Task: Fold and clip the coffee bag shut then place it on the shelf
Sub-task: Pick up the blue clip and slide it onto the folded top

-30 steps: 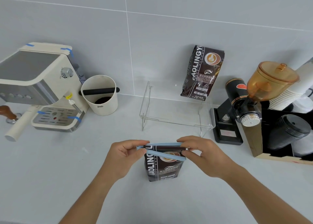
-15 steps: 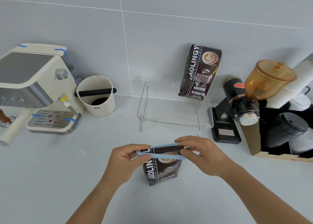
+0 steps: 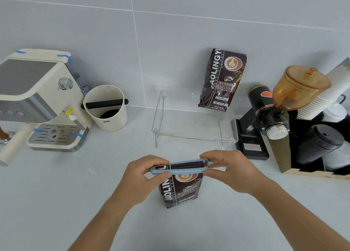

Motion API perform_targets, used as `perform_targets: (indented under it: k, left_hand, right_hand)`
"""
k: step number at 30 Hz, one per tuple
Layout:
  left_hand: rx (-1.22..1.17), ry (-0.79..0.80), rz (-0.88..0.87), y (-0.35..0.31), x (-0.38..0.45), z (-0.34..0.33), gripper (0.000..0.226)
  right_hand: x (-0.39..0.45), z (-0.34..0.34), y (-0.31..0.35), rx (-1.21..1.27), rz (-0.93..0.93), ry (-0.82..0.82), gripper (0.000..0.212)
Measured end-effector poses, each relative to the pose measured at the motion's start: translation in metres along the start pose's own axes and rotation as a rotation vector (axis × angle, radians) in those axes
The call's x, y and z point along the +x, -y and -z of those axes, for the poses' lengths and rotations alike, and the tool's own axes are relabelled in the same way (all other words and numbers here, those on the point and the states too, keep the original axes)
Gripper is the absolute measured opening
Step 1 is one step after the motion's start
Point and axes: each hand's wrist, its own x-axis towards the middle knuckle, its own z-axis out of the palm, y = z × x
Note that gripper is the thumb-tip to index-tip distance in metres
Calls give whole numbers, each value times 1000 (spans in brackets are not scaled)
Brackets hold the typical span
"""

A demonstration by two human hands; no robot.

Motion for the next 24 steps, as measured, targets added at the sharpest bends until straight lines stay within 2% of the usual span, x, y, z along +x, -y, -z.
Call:
perform_targets:
  k: [3, 8, 15, 24]
  left_hand:
    - [322, 164, -47, -13, 9, 2, 40]
    - [616, 310, -100, -28, 19, -3, 31]
    - [647, 297, -125, -31, 17, -7, 20]
    - [649, 254, -196, -27, 14, -8, 20]
  right_hand:
    - [0, 0, 0, -28, 26, -14, 37]
    - [0, 1, 2, -65, 41, -36, 32]
    - [-2, -3, 5, -84, 47, -74, 23]
    - [-8, -14, 7, -79, 58, -177, 15]
